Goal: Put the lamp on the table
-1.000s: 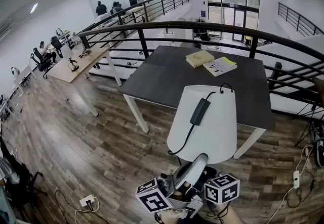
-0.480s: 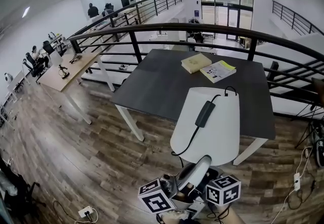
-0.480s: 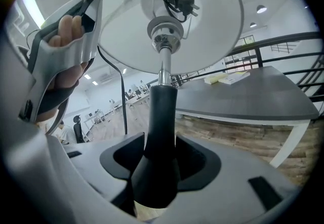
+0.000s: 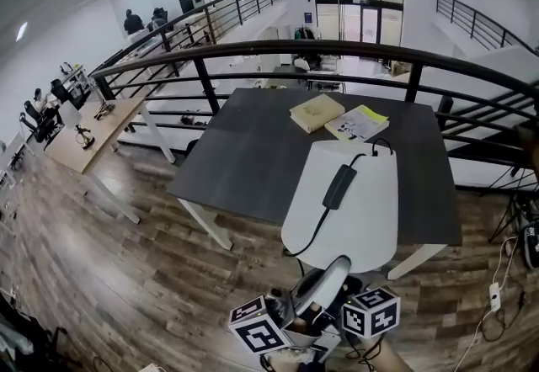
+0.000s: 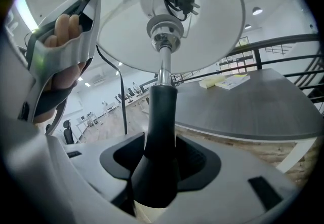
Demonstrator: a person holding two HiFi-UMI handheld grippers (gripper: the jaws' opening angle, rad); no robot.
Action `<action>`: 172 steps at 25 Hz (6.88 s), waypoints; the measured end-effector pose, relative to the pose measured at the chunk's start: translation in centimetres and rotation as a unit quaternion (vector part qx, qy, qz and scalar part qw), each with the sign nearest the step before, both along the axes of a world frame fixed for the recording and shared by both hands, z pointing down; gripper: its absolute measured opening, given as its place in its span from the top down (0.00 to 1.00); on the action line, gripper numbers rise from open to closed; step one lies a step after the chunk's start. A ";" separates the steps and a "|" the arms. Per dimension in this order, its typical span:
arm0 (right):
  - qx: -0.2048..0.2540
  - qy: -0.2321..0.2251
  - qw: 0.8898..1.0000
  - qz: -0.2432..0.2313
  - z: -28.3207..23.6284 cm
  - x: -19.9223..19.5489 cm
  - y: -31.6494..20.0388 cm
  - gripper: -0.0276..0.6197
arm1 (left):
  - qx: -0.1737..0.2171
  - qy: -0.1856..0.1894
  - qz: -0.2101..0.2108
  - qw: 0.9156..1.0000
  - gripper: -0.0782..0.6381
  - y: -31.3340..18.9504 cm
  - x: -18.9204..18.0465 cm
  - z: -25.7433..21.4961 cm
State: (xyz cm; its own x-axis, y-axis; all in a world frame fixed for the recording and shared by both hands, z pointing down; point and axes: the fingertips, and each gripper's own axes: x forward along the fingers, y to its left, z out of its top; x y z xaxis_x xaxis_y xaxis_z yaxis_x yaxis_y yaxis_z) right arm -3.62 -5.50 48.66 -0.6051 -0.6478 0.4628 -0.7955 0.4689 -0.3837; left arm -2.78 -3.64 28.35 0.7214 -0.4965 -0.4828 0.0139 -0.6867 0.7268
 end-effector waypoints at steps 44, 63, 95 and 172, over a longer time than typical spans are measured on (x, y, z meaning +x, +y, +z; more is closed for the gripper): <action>-0.028 0.011 1.000 0.003 2.8 3.8 -24.0 0.63 | -0.027 0.000 -0.001 1.000 0.85 -24.6 2.8 2.8; -0.043 0.007 0.999 0.004 4.3 9.0 -34.0 0.63 | -0.047 -0.008 -0.008 0.999 0.85 -34.5 7.9 4.6; -0.053 0.037 0.997 0.043 9.1 11.5 -44.2 0.63 | -0.090 -0.025 0.016 0.996 0.83 -44.0 9.7 9.5; -0.012 0.087 0.988 0.127 9.9 14.4 -33.4 0.62 | -0.105 -0.015 0.028 0.994 0.78 -34.8 8.1 13.1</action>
State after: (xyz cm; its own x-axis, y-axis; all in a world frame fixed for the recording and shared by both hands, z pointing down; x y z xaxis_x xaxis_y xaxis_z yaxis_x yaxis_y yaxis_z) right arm 10.77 -38.90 58.57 -0.3344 -0.7556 0.5632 -0.9413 0.2386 -0.2387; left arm 5.34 -38.44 41.48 0.7631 -0.5430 -0.3505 0.0242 -0.5179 0.8551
